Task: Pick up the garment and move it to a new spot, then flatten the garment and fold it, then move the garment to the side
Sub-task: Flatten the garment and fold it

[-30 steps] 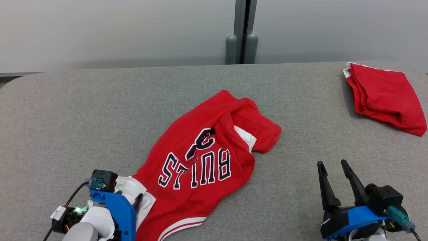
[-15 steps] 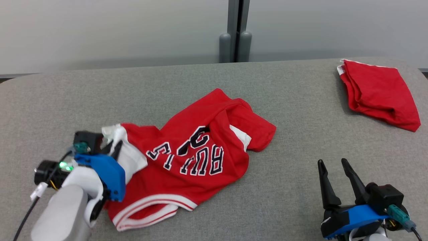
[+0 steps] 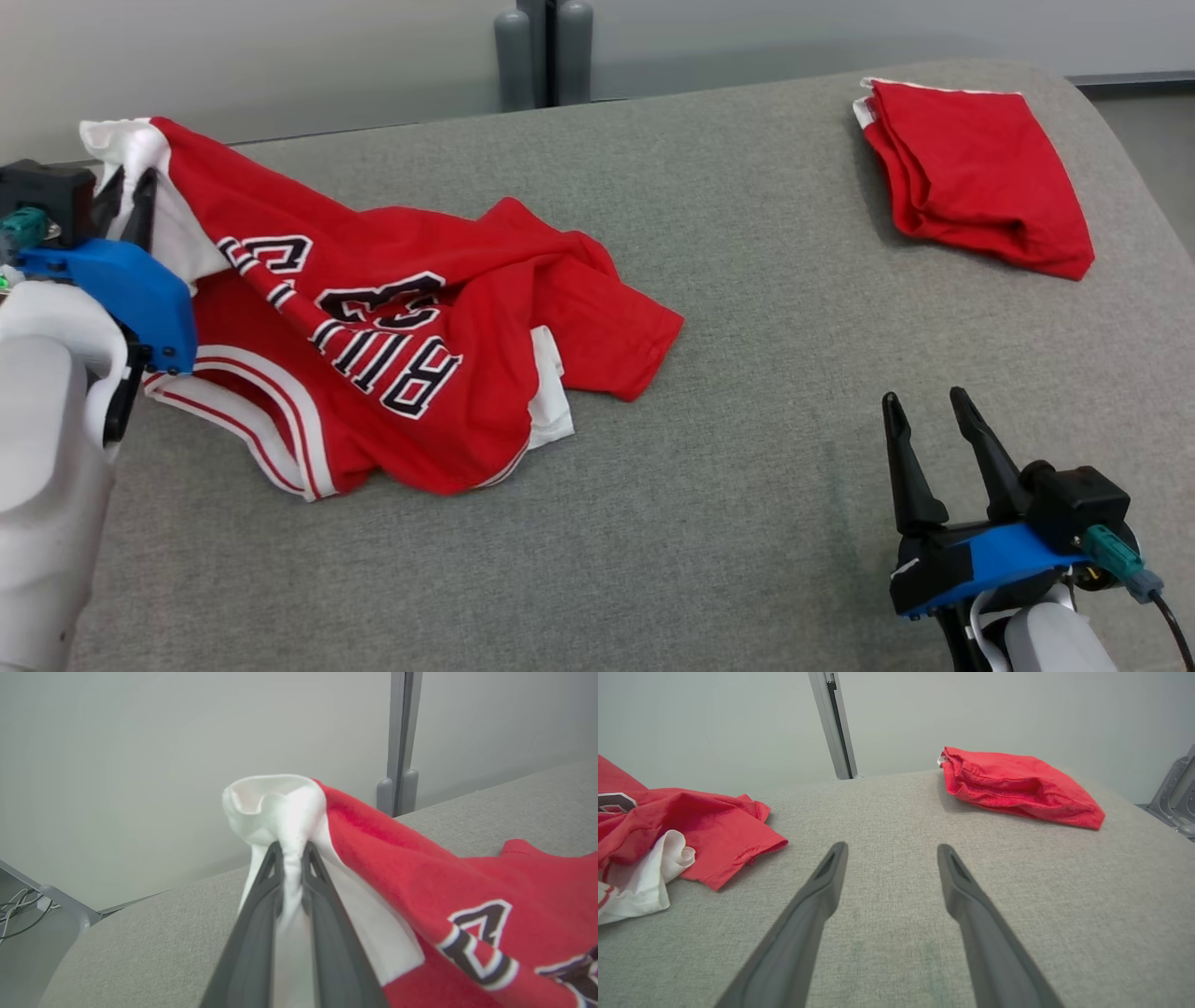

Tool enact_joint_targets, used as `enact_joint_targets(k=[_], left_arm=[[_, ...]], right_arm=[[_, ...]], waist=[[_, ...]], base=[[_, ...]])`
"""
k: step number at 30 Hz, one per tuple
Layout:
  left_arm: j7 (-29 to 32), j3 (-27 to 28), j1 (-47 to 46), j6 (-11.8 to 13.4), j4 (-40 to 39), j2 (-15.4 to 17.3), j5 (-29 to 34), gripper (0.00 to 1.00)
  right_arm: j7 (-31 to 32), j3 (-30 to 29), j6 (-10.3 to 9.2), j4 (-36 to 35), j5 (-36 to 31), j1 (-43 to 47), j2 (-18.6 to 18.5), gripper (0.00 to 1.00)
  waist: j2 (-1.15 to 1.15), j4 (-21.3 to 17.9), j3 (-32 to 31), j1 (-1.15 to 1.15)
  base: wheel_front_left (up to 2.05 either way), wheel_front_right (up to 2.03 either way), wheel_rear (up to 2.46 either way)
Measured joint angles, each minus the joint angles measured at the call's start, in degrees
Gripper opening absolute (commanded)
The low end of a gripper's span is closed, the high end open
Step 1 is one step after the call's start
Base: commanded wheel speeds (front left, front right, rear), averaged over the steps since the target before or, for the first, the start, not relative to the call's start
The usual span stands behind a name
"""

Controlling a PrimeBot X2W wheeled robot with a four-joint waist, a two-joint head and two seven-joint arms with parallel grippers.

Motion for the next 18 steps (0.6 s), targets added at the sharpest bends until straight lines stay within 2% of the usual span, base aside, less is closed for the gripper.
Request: enact_joint_targets(k=[2, 3, 4, 10, 18], left_arm=[[-2.45, -0.01, -1.43, 0.11, 3.27, 0.34, 0.35, 0.0], [-3.38, -0.15, -1.96, 0.11, 4.83, 0.44, 0.62, 0.64], [-4.39, -0.11, -2.27, 0.1, 6.42, 0.16, 0.44, 1.0], [-11.39, -1.31, -2.44, 0.0, 11.63, -2.35, 0.47, 1.0], [-15.51, 0.07, 2.5, 0.01, 8.42, -5.58, -1.65, 1.0]], right_arm=[[0.0, 0.22, 0.0, 0.1, 0.09, -0.14, 0.01, 1.0], [0.0, 0.25, 0.0, 0.25, 0.09, -0.13, 0.01, 1.0], [0.0, 0.26, 0.0, 0.37, 0.12, -0.13, 0.02, 1.0], [0.0, -0.67, 0.0, 0.78, 0.24, 0.33, 0.07, 1.0], [0.0, -1.58, 0.0, 0.94, 0.23, 2.05, 0.15, 1.0]], waist=[[0.0, -0.72, 0.64, 0.0], [0.0, -0.97, 0.77, 0.0], [0.0, -1.09, 0.8, 0.0], [-0.02, -0.25, -0.42, -0.01], [-0.02, 3.68, -3.67, -0.02]], base=[[0.0, 0.0, 0.0], [0.0, 0.0, 0.0], [0.0, 0.0, 0.0], [0.0, 0.0, 0.0], [0.0, 0.0, 0.0]])
